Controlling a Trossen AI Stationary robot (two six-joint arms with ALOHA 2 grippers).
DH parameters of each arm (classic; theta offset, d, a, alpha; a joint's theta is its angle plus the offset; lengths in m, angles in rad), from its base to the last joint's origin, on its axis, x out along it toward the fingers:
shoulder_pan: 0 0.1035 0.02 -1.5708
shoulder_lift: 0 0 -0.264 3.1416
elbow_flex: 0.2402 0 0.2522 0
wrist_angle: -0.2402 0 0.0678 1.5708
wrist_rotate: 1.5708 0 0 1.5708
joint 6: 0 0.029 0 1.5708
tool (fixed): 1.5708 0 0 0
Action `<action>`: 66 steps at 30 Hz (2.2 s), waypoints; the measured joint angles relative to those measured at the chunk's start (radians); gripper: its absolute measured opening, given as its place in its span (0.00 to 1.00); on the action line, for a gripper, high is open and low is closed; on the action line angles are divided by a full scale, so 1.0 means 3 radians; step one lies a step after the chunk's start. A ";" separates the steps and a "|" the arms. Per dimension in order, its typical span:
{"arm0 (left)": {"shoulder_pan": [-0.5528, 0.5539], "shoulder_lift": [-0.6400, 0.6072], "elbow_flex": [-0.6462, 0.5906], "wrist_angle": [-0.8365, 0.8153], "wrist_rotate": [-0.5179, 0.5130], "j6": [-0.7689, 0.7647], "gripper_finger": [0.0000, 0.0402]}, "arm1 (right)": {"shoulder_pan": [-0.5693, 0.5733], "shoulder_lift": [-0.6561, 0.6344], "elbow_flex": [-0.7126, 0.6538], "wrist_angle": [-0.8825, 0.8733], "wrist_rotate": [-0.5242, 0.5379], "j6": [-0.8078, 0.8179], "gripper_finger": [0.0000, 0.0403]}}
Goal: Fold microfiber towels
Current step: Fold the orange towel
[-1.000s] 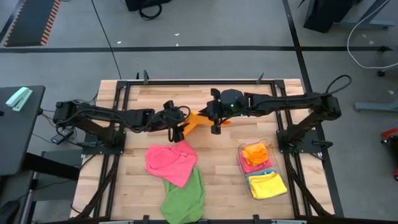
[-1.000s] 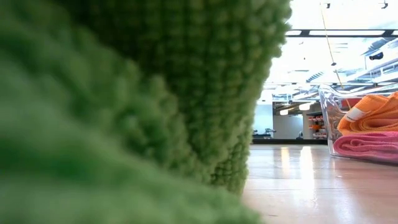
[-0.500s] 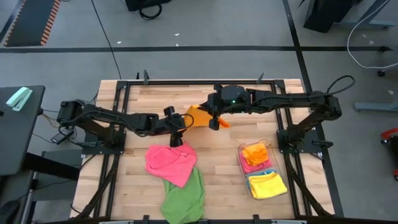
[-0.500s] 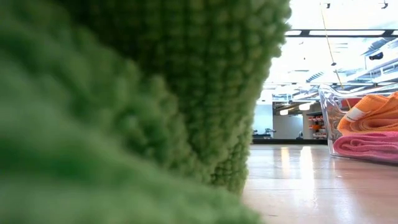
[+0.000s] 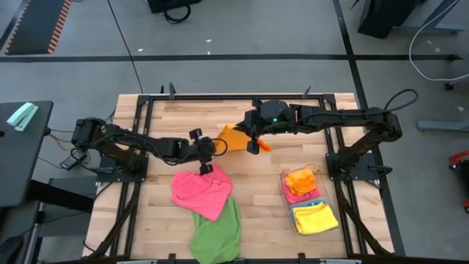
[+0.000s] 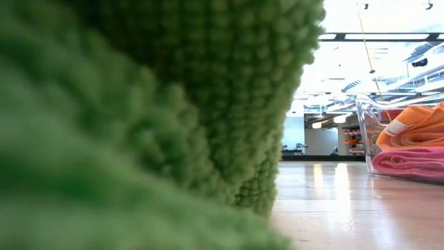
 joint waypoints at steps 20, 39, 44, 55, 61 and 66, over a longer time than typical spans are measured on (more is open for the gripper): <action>-0.0166 -0.0554 0.0700 -0.1466 0.1780 0.0077 0.06 | -0.0065 -0.0105 -0.0005 -0.0722 -0.1048 0.0126 0.04; 0.0167 -0.0604 0.0865 -0.1540 0.3213 0.0154 0.02 | -0.0287 -0.0302 -0.0006 -0.0926 -0.2082 0.0212 0.04; 0.0040 -0.0604 0.0865 -0.1264 0.3356 0.0154 0.07 | -0.0194 -0.0323 -0.0004 -0.0940 -0.2319 0.0211 0.04; -0.0068 -0.0606 0.0846 -0.1050 0.3562 0.0110 0.05 | -0.0144 -0.0386 -0.0023 -0.1000 -0.2356 0.0064 0.04; 0.0034 -0.0509 0.0544 -0.1049 0.3279 0.0098 0.06 | -0.0170 -0.0163 -0.0229 -0.1029 -0.1909 -0.0203 0.04; 0.0326 -0.0467 0.0443 -0.1024 0.2968 0.0108 0.02 | -0.0331 0.0061 -0.0267 -0.0899 -0.1366 -0.0399 0.04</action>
